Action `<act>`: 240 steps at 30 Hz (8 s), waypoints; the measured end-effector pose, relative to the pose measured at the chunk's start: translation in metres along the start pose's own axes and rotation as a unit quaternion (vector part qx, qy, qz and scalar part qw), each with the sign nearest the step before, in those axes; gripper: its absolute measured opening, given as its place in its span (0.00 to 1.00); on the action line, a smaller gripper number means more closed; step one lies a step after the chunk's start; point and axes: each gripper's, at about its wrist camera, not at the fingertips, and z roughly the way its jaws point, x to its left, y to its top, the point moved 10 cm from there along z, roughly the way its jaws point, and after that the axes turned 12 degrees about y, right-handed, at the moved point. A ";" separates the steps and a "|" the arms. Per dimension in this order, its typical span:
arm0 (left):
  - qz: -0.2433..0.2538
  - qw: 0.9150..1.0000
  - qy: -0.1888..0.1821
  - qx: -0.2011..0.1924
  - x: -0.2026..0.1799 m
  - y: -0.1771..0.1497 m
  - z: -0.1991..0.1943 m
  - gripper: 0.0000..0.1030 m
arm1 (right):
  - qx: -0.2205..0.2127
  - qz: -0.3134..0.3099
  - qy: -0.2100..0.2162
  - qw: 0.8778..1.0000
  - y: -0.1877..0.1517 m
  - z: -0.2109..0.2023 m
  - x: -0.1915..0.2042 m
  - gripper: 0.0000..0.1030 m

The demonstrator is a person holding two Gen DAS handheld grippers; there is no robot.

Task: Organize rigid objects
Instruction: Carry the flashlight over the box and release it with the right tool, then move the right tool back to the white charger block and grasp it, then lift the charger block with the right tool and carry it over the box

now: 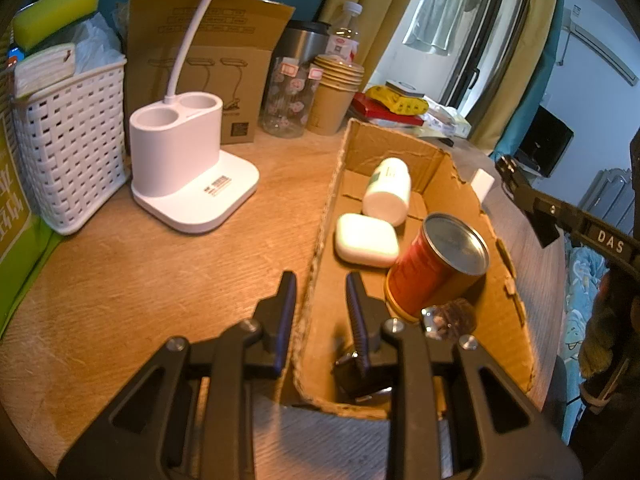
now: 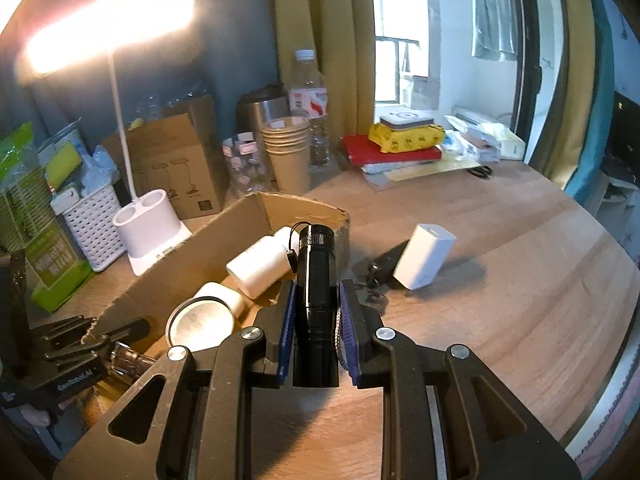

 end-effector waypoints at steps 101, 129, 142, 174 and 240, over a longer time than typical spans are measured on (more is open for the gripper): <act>-0.001 1.000 -0.001 0.001 0.001 0.000 0.000 0.26 | 0.008 0.076 -0.103 0.992 0.007 0.044 -0.096 0.49; -0.002 1.000 -0.002 0.001 0.001 -0.001 -0.001 0.26 | -0.001 0.145 -0.127 0.981 0.022 0.082 -0.135 0.49; -0.001 1.000 -0.001 0.001 0.001 -0.001 -0.001 0.26 | -0.016 0.138 -0.118 0.983 0.015 0.073 -0.134 0.31; 0.000 1.000 0.001 0.001 0.002 -0.001 0.000 0.26 | -0.054 0.056 -0.157 0.985 0.031 0.028 -0.094 0.29; 0.003 1.000 0.004 -0.001 0.004 0.000 0.001 0.26 | 0.016 -0.048 -0.065 0.997 0.009 0.079 0.021 0.34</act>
